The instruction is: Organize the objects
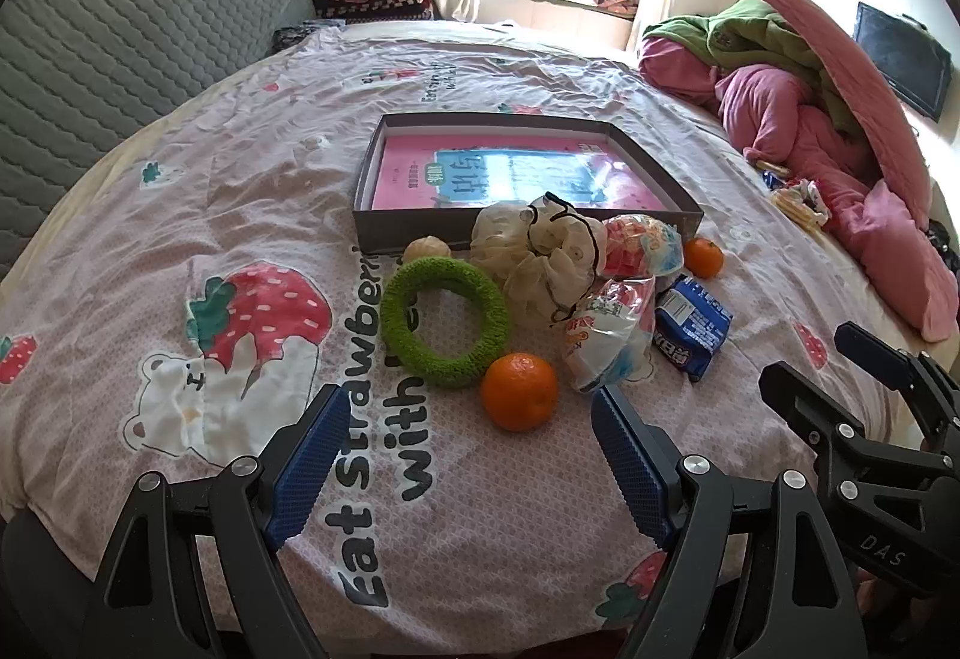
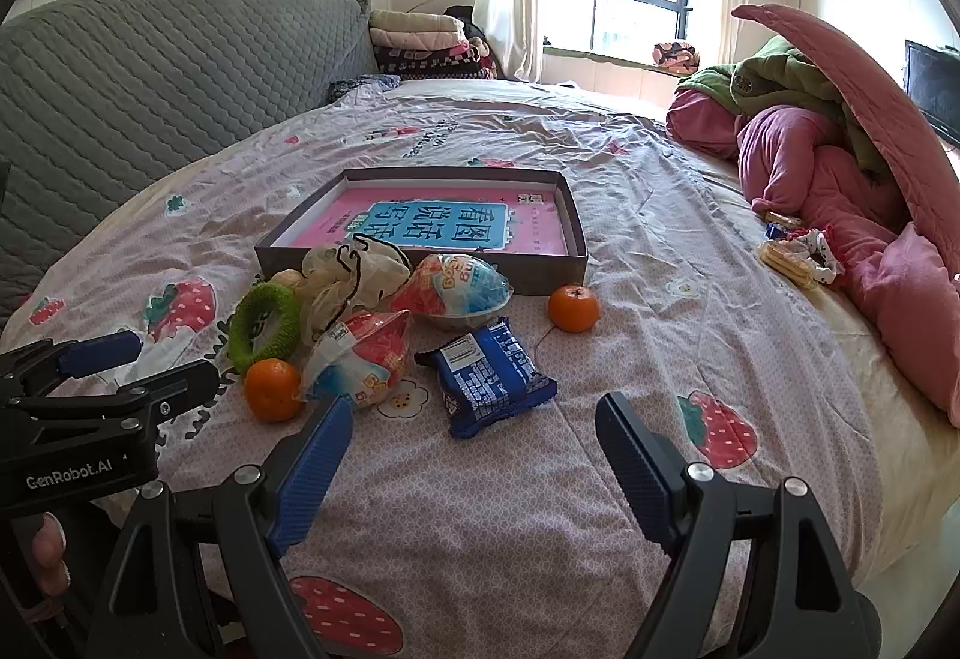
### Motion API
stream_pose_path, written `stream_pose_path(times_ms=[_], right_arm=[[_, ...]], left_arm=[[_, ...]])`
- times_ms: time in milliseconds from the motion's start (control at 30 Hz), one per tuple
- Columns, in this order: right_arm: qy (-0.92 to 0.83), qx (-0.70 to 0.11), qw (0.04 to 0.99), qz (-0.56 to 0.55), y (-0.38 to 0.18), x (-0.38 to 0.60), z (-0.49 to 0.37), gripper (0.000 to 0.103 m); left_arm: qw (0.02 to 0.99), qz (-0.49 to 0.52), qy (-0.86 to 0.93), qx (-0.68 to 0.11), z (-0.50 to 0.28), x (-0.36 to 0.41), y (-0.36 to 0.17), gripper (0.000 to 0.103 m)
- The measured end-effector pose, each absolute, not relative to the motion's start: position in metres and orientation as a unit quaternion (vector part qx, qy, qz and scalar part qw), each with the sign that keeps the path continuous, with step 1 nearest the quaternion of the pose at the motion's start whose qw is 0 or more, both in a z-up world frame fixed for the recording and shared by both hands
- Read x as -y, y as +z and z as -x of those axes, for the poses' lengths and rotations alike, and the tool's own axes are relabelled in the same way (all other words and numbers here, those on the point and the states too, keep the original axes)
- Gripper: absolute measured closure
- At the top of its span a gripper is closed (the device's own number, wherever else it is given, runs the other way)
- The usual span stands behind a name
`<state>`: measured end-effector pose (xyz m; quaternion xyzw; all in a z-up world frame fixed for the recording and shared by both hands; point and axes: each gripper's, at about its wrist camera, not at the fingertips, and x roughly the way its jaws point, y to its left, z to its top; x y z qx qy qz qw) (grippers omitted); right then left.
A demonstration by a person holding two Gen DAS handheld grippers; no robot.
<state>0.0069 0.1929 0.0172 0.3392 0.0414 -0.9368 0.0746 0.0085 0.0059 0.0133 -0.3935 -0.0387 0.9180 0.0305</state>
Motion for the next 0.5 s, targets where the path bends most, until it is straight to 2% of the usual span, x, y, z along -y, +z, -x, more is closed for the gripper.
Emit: stream_pose_path(times_ms=[500], right_arm=[[-0.936, -0.041, 0.076, -0.340, 0.0156, -0.1915, -0.0046, 0.020]], left_arm=[[0.037, 0.397, 0.917, 0.034, -0.0080, -0.0077, 0.0120, 0.020]])
